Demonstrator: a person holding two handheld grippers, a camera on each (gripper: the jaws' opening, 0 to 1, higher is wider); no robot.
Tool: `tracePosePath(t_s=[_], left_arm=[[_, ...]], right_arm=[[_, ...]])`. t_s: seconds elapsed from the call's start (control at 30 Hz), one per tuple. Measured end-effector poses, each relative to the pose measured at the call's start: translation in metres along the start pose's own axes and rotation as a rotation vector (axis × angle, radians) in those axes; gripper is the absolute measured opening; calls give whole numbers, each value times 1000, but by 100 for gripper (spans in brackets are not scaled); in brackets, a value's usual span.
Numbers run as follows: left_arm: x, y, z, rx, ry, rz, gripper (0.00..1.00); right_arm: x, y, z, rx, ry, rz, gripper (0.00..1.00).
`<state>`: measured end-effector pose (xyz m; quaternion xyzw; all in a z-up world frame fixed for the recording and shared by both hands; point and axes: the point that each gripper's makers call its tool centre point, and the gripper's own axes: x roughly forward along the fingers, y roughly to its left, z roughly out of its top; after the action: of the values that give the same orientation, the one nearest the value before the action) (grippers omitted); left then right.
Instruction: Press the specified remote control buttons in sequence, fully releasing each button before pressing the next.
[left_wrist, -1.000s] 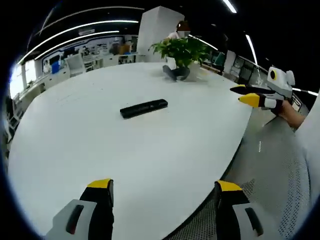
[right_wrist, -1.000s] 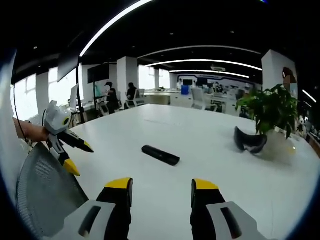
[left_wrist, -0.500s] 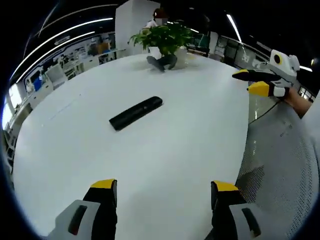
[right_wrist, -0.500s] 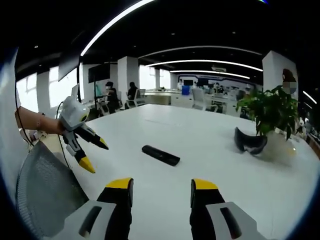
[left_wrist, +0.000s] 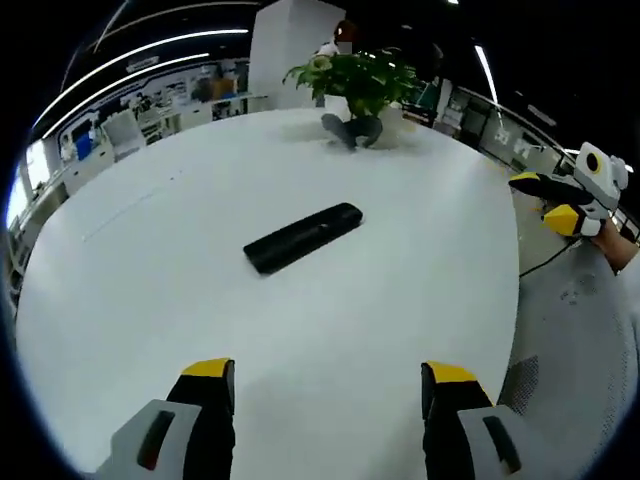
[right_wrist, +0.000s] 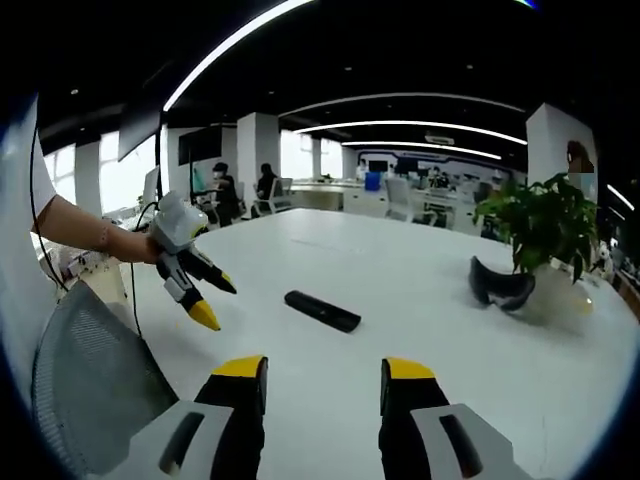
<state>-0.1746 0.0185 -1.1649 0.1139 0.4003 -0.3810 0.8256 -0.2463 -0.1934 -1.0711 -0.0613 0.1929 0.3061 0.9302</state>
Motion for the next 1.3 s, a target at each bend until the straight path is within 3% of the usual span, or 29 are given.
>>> tracePosePath(t_s=[0.4, 0.6, 0.7, 0.8, 0.93, 1.1, 1.23, 1.3], left_arm=[[23, 30, 26, 2, -10, 18, 76], [37, 34, 43, -99, -49, -17, 75], [43, 38, 51, -94, -52, -13, 75], [50, 43, 56, -5, -13, -5, 74], [61, 38, 61, -7, 24, -54, 73], [72, 44, 59, 104, 110, -44, 73], [80, 44, 61, 238, 176, -47, 73], [83, 52, 63, 337, 214, -12, 73]], right_arm=[[0, 1, -1, -9, 7, 3, 43], [0, 0, -1, 2, 2, 0, 42], [0, 0, -2, 1, 8, 1, 42], [1, 0, -2, -1, 12, 4, 42], [1, 0, -4, -10, 22, 2, 42], [1, -1, -5, -10, 28, -2, 41], [1, -2, -7, -18, 36, -7, 40], [2, -1, -7, -19, 38, -7, 40]])
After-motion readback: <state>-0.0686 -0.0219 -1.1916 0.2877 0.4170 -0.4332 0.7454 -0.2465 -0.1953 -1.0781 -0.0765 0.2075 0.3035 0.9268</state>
